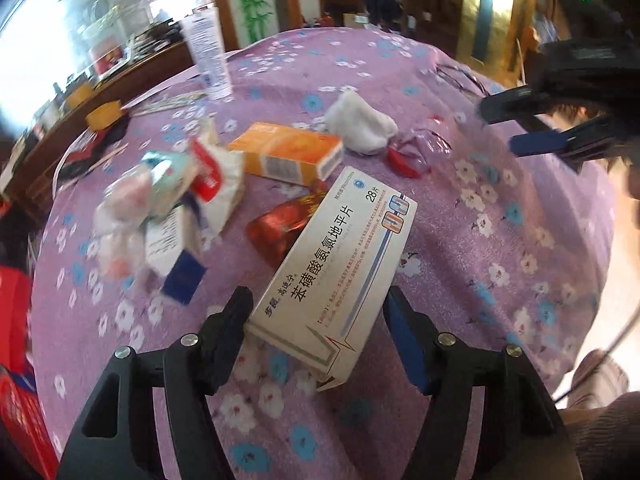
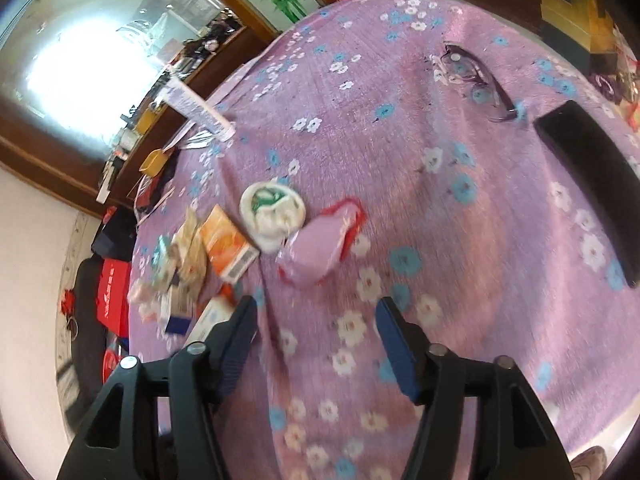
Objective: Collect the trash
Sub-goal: 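Lift the white medicine box with the left tool while the right tool grasps the red-and-white bag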
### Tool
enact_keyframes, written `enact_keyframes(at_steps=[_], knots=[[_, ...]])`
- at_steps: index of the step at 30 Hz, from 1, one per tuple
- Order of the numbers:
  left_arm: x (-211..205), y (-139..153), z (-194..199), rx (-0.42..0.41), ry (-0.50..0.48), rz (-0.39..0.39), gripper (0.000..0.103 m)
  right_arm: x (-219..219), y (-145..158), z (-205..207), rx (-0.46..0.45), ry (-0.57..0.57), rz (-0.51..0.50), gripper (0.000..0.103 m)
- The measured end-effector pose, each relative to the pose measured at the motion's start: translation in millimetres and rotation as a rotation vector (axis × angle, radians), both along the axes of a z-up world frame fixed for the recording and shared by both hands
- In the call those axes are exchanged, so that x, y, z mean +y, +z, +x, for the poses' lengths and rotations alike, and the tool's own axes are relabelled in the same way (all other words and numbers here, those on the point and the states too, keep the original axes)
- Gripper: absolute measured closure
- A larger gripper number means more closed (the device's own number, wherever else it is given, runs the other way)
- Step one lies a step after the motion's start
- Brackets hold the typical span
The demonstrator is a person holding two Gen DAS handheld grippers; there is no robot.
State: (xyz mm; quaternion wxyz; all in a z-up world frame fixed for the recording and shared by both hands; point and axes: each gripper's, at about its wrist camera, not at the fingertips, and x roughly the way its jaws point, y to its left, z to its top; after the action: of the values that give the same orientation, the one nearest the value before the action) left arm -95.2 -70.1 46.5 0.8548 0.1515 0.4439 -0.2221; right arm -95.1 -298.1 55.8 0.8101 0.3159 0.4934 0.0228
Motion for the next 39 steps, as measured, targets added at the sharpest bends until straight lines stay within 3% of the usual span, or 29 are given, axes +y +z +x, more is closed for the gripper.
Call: enact_keyframes(at_steps=[7,10,11,13,15,18,22,31,32,34,39], knots=[[40.6,24.0,-16.6,-0.055,0.117,-0.045,0.037,6.5,-28.4,48.9,0.061,-0.011,0.0,0.034],[61.3,22.0,-21.2,-0.04,0.189,-0.056,0.037,14.2,-36.7,62.9,0.09,0.011,-0.026,0.035],[66.1,18.3,-21.7,-0.03,0.206,-0.056,0.037,14.5,-39.7,64.8,0.1,0.012,-0.029,0.039],[77.2,11.2,-22.9,0.0,0.233,-0.058,0.037,17.2,-38.9,66.6,0.084,0.028,-0.039,0.057],[83.8,5.0,-21.1,0.035,0.245,-0.062,0.036,20.3,-33.8,66.8,0.07,0.045,-0.072,0.062],[87.8,0.3,-22.8,0.062,0.242,-0.046,0.031,23.9,-22.5,59.7,0.028,0.063,-0.094,0.065],[86.2,4.4,-24.6,0.031,0.211,-0.014,0.022,30.1,1.9,39.6,-0.039,0.081,-0.111,0.065],[65.5,-20.5,4.0,0.095,0.061,0.086,0.021,77.3,44.0,-0.4,-0.166,0.253,-0.096,0.065],[64.7,-23.3,6.2,0.099,0.061,0.087,0.023,84.8,46.8,-3.5,-0.18,0.284,-0.106,0.065],[64.4,-28.1,9.9,0.117,0.069,0.077,0.047,99.3,53.3,-11.8,-0.209,0.335,-0.146,0.065],[71.3,-27.5,12.4,0.122,0.158,-0.007,0.05,129.1,54.7,-25.6,-0.236,0.432,-0.226,0.065]])
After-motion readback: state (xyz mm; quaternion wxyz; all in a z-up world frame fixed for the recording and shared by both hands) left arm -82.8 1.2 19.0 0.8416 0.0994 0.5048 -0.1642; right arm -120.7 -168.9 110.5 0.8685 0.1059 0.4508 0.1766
